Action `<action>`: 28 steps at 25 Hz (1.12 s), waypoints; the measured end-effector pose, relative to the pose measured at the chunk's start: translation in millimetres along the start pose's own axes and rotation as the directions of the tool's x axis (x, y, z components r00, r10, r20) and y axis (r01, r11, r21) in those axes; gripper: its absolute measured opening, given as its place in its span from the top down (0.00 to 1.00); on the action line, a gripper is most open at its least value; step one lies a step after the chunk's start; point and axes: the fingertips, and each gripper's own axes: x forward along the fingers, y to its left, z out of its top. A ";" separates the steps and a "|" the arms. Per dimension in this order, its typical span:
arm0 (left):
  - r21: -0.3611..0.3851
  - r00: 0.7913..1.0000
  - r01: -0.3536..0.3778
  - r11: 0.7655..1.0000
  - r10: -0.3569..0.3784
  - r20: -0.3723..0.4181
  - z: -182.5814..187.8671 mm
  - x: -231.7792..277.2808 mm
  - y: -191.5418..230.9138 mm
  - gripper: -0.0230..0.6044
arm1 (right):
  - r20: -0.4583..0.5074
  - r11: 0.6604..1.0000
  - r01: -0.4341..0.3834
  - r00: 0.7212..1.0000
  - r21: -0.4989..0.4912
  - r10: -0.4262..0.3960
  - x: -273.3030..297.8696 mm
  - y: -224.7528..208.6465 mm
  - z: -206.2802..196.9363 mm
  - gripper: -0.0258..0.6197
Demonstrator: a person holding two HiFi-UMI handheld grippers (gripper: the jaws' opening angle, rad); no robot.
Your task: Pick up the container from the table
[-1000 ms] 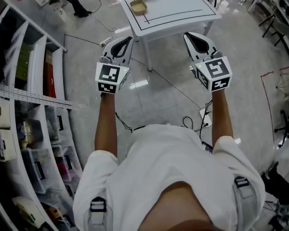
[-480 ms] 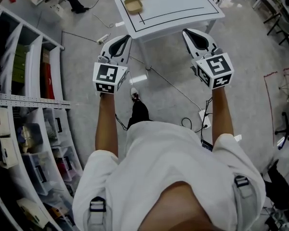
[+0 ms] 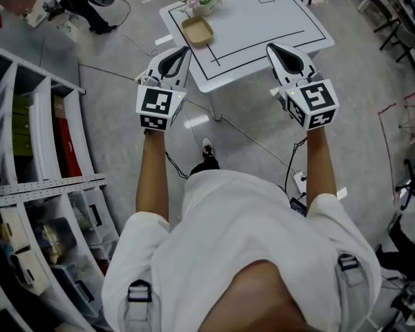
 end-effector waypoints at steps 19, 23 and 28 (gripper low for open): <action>-0.067 0.969 0.162 0.985 -0.171 -0.177 -100.3 168.1 105.4 0.93 | -0.110 0.991 0.051 0.993 0.125 -0.037 163.4 -70.7 -36.4 0.94; -0.103 0.948 0.149 0.983 -0.172 -0.269 -134.8 195.6 98.2 0.93 | -0.154 0.990 0.019 0.988 0.140 0.003 180.8 -91.6 -60.9 0.94; -0.147 0.910 0.172 0.974 -0.214 -0.356 -177.2 225.3 86.6 0.93 | -0.195 0.989 -0.020 0.980 0.146 0.048 195.9 -105.3 -87.7 0.94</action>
